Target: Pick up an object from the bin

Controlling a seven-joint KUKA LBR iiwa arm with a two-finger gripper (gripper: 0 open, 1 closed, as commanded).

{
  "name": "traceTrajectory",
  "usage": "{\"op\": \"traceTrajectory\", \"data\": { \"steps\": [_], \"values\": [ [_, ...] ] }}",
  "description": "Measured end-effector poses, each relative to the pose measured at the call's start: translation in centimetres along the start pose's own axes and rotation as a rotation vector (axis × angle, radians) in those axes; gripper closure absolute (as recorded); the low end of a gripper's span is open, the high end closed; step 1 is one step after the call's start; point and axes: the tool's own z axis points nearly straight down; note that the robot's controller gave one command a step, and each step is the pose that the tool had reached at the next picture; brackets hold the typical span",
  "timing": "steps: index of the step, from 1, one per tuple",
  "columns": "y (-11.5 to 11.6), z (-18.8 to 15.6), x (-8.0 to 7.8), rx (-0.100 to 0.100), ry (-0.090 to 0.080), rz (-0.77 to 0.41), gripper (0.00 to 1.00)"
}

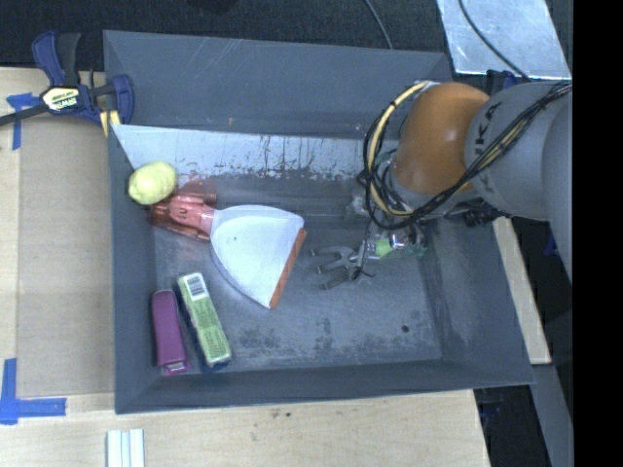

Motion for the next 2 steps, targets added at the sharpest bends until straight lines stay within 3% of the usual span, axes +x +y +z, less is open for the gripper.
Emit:
{"op": "traceTrajectory", "data": {
  "steps": [1, 2],
  "values": [
    [-1.14, -0.1, -0.07, -0.002, -0.001, -0.059, 1.0],
    [-1.14, -0.1, -0.07, -0.002, -0.001, -0.06, 1.0]
  ]
}}
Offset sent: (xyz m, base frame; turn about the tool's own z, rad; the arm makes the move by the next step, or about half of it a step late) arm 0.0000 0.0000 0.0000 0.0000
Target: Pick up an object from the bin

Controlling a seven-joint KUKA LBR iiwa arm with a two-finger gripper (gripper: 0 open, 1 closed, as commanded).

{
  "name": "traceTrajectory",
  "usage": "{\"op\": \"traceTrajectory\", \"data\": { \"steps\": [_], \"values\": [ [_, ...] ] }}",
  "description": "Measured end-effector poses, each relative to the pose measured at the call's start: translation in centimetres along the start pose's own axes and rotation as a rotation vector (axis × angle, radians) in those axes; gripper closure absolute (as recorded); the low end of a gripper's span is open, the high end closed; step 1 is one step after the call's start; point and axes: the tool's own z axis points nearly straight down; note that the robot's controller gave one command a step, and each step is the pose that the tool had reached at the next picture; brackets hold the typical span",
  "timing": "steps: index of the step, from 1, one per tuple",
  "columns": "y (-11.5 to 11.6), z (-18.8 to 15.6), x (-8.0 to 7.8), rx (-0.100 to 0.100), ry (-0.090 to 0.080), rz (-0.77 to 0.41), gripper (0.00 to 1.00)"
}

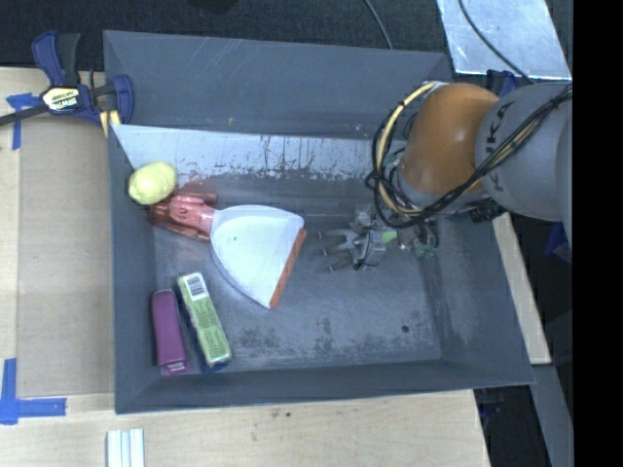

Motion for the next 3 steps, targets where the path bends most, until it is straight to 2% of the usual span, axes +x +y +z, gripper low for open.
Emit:
{"op": "traceTrajectory", "data": {
  "steps": [1, 2, 3],
  "values": [
    [0.0, -3.6, 0.3, 0.0, 0.01, 0.0, 1.0],
    [0.0, -7.5, -0.2, 0.0, -0.003, 0.0, 1.0],
    [0.0, -8.9, -0.2, 0.0, -0.003, 0.0, 1.0]
  ]
}}
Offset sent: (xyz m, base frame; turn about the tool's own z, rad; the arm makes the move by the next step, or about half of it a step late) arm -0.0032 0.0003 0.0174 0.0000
